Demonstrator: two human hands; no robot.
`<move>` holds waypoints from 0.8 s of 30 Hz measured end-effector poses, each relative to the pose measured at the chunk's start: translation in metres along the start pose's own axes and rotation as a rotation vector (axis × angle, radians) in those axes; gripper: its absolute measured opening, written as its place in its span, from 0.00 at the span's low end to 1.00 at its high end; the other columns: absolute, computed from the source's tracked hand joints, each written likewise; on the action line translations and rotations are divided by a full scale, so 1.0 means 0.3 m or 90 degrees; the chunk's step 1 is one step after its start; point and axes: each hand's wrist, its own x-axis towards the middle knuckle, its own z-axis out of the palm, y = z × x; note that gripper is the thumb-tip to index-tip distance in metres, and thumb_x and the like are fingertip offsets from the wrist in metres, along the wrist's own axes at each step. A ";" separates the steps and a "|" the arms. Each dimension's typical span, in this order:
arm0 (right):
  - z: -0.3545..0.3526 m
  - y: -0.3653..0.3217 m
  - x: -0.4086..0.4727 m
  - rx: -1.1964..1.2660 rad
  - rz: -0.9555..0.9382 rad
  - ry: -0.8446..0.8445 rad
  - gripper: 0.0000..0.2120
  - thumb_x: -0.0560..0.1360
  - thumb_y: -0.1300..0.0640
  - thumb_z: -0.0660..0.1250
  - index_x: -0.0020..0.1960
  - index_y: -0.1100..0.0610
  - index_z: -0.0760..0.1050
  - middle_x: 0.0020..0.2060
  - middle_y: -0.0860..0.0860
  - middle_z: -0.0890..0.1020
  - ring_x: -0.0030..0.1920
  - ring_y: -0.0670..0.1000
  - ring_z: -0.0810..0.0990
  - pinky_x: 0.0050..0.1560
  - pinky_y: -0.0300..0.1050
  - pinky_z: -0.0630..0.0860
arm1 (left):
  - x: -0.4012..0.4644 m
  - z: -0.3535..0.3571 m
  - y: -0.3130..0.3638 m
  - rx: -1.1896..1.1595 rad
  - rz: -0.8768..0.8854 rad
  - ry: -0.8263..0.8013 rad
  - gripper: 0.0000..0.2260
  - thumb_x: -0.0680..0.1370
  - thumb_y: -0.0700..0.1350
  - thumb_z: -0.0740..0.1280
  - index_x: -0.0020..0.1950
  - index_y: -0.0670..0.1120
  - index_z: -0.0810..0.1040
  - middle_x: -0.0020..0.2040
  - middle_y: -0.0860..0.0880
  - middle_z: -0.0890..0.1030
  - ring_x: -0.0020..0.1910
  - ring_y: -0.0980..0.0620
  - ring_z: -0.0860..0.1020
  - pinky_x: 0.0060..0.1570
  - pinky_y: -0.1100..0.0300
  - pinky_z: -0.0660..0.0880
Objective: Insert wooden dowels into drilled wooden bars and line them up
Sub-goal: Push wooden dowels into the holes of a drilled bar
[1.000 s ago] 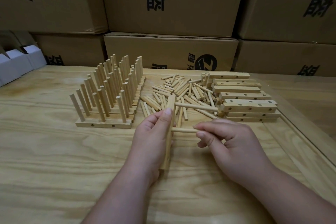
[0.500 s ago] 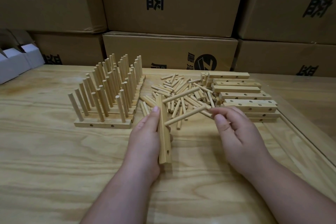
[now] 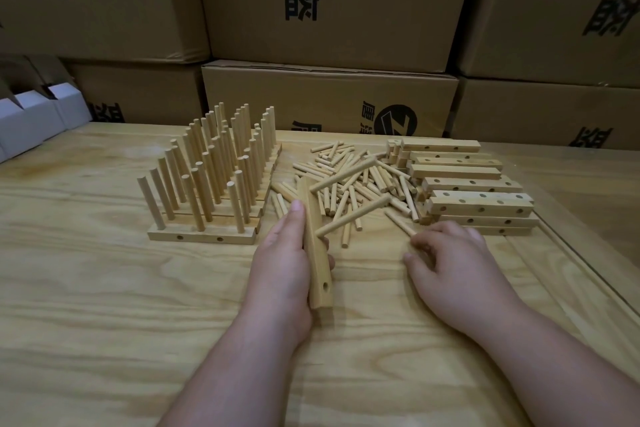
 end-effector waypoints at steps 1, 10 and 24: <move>-0.002 0.000 -0.002 0.011 -0.001 0.016 0.10 0.77 0.48 0.66 0.56 0.48 0.81 0.52 0.44 0.76 0.58 0.49 0.69 0.58 0.46 0.69 | -0.001 0.002 0.001 -0.016 0.007 0.003 0.14 0.81 0.59 0.65 0.46 0.53 0.86 0.31 0.48 0.79 0.27 0.52 0.76 0.29 0.58 0.74; -0.011 -0.008 0.000 0.029 0.011 0.035 0.13 0.76 0.54 0.66 0.60 0.48 0.79 0.44 0.41 0.76 0.50 0.48 0.75 0.51 0.46 0.75 | 0.004 -0.007 0.012 -0.146 -0.046 -0.059 0.16 0.84 0.52 0.58 0.57 0.45 0.82 0.35 0.48 0.75 0.29 0.52 0.71 0.25 0.61 0.68; -0.004 -0.022 -0.015 0.142 -0.094 0.049 0.06 0.78 0.53 0.66 0.50 0.42 0.76 0.43 0.36 0.76 0.50 0.39 0.74 0.47 0.32 0.69 | 0.016 -0.001 0.008 -0.164 -0.037 -0.059 0.20 0.82 0.43 0.64 0.74 0.49 0.72 0.39 0.48 0.75 0.30 0.52 0.72 0.23 0.61 0.67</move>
